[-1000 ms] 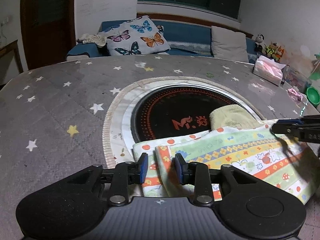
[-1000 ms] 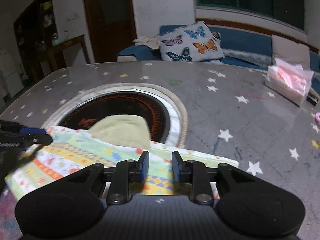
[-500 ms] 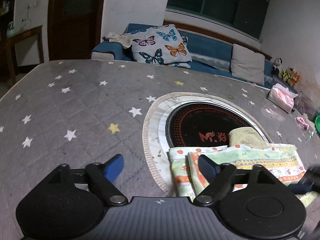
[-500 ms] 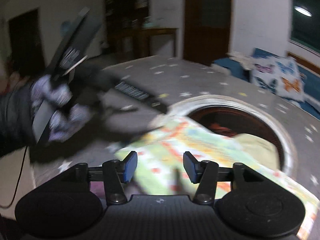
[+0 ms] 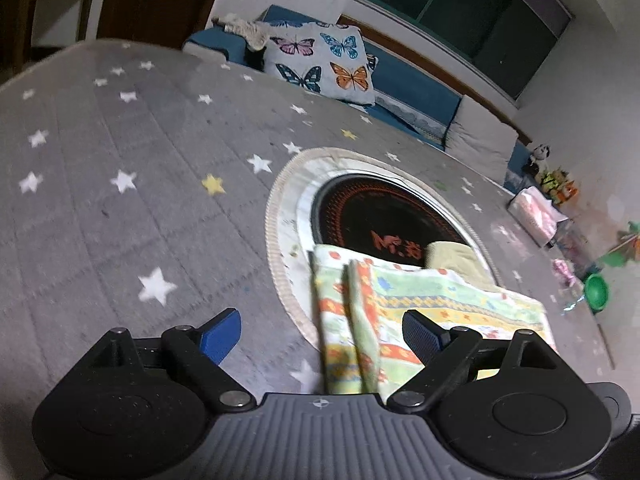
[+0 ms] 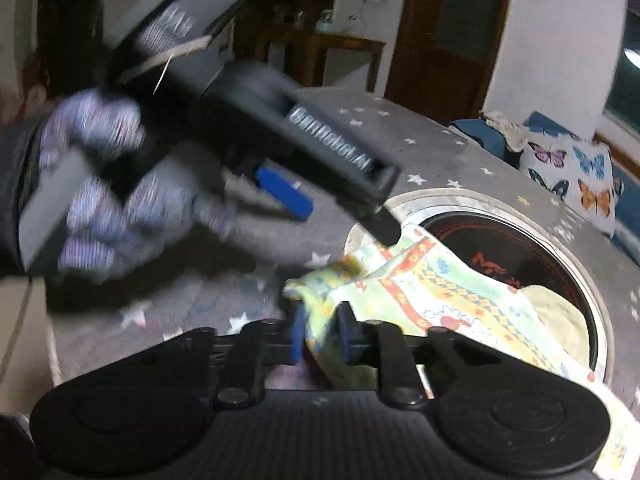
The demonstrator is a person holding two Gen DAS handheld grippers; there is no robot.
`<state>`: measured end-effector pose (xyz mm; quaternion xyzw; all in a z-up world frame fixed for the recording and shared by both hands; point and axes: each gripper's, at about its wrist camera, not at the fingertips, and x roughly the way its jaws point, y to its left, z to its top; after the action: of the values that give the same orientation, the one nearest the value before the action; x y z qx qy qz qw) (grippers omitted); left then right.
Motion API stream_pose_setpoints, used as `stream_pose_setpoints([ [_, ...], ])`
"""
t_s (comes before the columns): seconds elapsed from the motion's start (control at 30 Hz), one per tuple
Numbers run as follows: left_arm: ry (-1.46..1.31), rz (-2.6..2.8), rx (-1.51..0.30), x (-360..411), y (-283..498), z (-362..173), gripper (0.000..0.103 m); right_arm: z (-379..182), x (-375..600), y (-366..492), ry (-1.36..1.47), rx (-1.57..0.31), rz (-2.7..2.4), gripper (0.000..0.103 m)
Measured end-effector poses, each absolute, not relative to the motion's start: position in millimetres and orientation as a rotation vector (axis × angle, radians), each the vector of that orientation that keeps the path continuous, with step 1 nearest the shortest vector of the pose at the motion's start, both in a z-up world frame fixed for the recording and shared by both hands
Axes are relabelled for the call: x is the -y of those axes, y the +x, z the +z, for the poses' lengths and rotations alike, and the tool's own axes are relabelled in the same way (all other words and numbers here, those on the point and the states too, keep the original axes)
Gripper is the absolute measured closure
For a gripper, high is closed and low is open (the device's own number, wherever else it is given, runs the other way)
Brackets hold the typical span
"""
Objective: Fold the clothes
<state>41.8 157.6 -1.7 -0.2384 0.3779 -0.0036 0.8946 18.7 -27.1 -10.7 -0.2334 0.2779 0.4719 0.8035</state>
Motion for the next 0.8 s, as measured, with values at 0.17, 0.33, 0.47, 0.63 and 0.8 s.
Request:
stream_pose_setpoints([
  [0.17, -0.629, -0.038, -0.806, -152.8, 45.8, -4.5, 0.011, 7.2, 39.5, 23.6, -0.398, -0.592, 1.011, 0.091],
  [0.33, -0.714, -0.078, -0.832, -142.4, 55.6, -9.8, 0.019, 20.2, 54.4, 23.3, -0.349, -0.574, 1.009, 0.092],
  [0.47, -0.783, -0.110, -0.852, -134.0, 63.4, -14.0, 0.045, 24.8, 62.8, 19.4, -0.332, -0.560, 1.017, 0.092],
  [0.63, -0.809, -0.103, -0.878, -130.5, 66.3, -23.5, 0.086, 23.6, 74.8, 17.7, -0.296, -0.578, 1.017, 0.089],
  [0.8, -0.785, -0.091, -0.882, -132.1, 65.0, -23.6, 0.090, 26.1, 111.8, 38.5, -0.206, -0.611, 0.899, 0.088],
])
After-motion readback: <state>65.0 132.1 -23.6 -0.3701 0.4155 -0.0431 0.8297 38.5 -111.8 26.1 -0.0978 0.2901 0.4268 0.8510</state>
